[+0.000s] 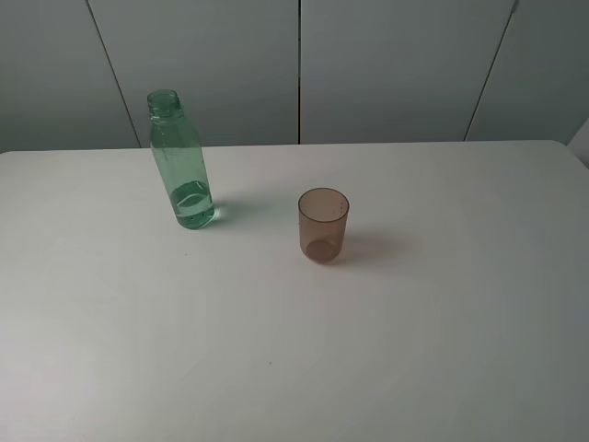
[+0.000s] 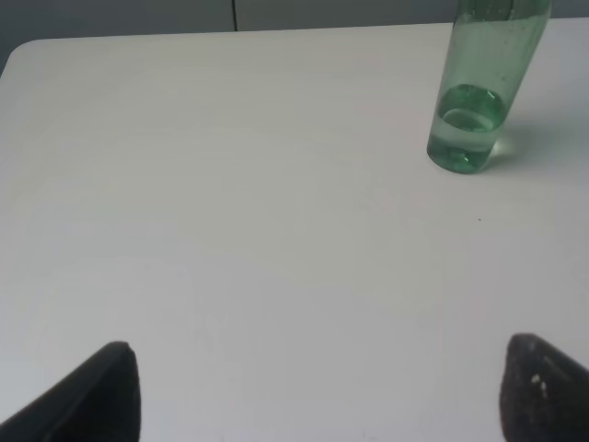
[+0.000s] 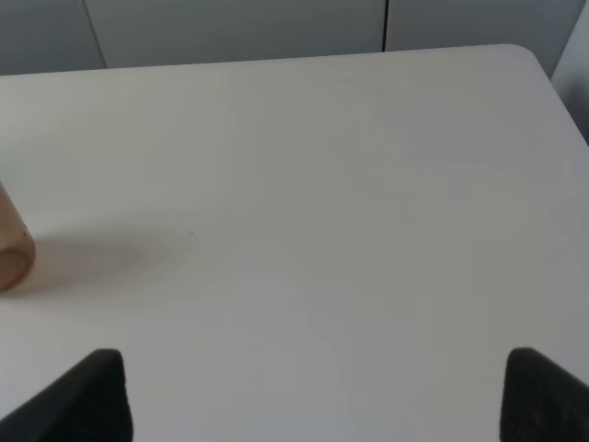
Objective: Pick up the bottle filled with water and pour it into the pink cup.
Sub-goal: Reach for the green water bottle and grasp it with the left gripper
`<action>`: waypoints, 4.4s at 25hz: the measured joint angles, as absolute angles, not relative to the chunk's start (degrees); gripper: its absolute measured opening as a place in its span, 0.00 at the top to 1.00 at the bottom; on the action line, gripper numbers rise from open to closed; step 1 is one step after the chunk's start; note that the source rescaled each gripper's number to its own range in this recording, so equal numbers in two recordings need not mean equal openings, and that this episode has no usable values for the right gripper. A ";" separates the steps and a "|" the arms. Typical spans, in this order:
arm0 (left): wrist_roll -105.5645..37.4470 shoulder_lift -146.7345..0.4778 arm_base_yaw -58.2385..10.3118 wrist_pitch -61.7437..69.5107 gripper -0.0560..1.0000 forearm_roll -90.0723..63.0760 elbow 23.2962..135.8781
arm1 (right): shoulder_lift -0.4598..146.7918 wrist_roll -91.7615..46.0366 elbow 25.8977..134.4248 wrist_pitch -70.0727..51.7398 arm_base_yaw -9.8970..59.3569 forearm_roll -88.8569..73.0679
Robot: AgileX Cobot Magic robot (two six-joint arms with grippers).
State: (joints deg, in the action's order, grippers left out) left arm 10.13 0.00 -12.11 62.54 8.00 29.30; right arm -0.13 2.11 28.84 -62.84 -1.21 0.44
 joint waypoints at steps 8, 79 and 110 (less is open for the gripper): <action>10.13 0.00 -12.11 62.54 0.00 8.00 29.30 | -0.13 2.11 28.84 -62.84 -1.21 0.44; 2.20 -90.30 -18.74 -1.54 0.00 2.96 35.10 | -0.13 2.11 28.84 -62.84 -1.21 0.44; 1.29 -102.47 -18.74 -30.02 0.00 8.17 35.23 | -0.13 2.11 28.84 -62.84 -1.21 0.44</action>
